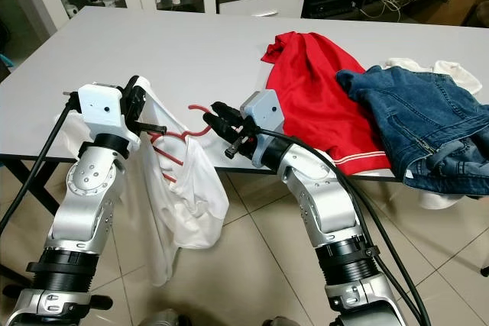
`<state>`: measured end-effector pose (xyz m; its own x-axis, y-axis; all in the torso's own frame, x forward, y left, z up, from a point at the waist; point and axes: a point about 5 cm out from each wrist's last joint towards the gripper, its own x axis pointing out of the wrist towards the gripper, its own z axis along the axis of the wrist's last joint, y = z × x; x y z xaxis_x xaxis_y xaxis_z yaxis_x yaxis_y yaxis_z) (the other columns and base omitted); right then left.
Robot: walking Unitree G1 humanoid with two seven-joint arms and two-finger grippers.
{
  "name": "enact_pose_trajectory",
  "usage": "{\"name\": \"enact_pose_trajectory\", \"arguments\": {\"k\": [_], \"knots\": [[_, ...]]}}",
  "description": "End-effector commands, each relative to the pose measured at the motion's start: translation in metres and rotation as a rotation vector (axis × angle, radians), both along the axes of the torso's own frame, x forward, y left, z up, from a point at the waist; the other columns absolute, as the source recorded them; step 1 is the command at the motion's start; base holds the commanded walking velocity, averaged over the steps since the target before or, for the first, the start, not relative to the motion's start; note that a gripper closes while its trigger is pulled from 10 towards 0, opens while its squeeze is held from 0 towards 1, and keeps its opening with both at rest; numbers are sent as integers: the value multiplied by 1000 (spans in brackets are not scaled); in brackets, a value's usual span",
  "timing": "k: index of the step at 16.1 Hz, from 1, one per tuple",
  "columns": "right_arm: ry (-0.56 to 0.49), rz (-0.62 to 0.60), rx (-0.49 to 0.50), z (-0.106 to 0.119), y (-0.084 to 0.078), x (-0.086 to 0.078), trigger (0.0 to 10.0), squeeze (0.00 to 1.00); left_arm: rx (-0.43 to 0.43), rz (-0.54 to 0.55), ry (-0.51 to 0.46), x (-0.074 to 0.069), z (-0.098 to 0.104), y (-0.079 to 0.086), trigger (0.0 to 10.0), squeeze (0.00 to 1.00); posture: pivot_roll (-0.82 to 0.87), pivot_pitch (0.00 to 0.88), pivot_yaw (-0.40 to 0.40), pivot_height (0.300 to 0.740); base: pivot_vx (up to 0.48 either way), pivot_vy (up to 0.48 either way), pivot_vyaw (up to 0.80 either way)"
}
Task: Hang hanger
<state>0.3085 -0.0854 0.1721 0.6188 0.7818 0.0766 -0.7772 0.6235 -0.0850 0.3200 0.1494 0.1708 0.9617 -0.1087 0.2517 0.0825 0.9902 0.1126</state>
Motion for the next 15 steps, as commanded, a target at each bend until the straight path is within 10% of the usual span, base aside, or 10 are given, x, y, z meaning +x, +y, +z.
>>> {"name": "enact_pose_trajectory", "arguments": {"k": [1,15], "knots": [[-13,-21,-5,2,-4,1,10000,0,-8,10,-16,1,3,2,10000,0,-34,0,25,740,0,0,0],[1,-56,33,7,-26,3,10000,0,30,-22,-76,22,25,-1,10000,0,-53,0,35,740,0,0,0]]}}
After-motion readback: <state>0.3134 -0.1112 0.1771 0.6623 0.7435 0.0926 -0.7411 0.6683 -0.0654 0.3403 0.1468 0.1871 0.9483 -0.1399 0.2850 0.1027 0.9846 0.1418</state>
